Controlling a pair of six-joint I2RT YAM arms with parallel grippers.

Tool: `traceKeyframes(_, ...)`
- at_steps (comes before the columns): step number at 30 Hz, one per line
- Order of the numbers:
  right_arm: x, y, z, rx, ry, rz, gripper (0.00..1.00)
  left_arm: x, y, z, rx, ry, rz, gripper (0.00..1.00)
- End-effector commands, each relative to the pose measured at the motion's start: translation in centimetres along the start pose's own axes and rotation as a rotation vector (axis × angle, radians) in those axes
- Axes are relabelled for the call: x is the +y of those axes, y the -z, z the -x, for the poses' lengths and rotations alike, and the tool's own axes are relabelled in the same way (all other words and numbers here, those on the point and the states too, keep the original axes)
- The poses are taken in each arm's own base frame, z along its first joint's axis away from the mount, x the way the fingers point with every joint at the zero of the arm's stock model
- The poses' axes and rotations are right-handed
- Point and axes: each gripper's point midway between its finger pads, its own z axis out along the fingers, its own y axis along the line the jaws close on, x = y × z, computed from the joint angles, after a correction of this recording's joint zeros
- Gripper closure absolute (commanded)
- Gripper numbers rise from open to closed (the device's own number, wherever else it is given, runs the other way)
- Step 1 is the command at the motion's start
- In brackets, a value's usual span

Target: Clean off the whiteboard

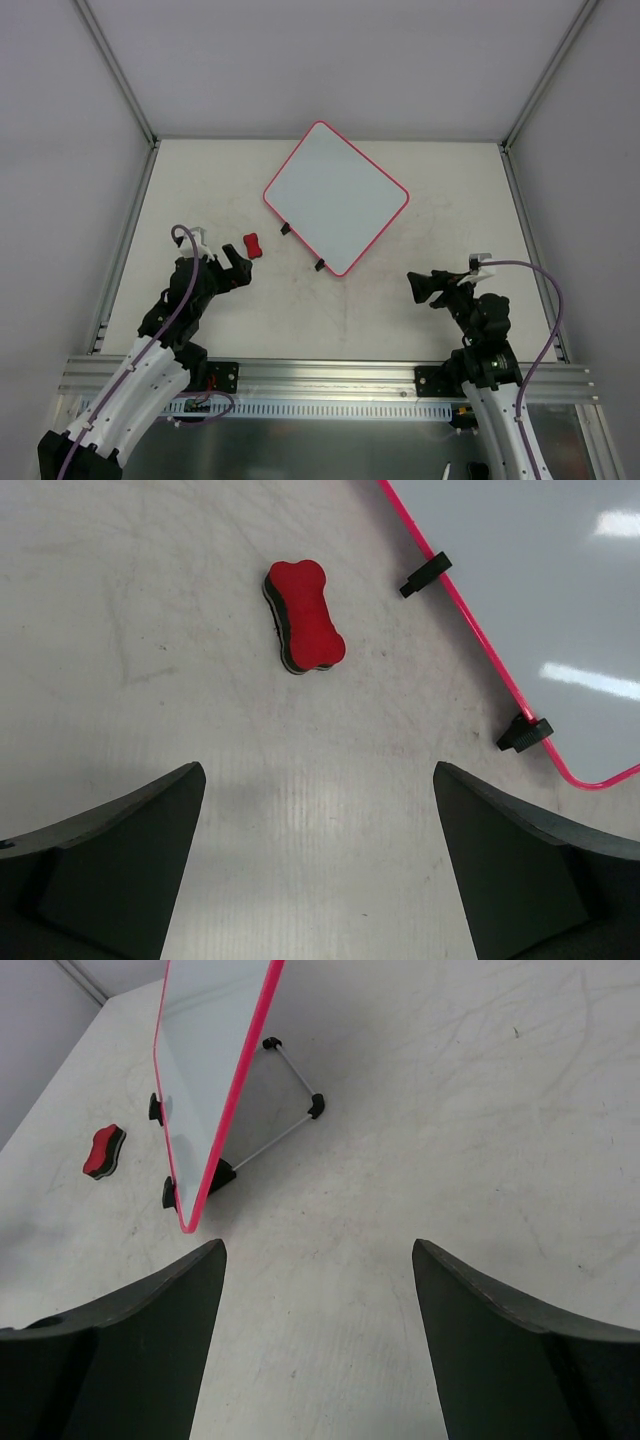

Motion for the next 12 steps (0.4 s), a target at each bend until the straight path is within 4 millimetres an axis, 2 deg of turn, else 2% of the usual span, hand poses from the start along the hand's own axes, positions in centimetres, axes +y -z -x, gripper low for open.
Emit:
traceKeyframes(1, -0.23, 0.31, 1.17, -0.062, 0.029, -0.017, 0.21, -0.32, -0.05, 1.28, -0.068, -0.005, -0.015, 0.01)
traceKeyframes(12, -0.31, 0.24, 0.92, -0.051, 0.029, -0.018, 0.21, -0.25, -0.46, 1.15, -0.048, -0.015, 0.001, 0.01)
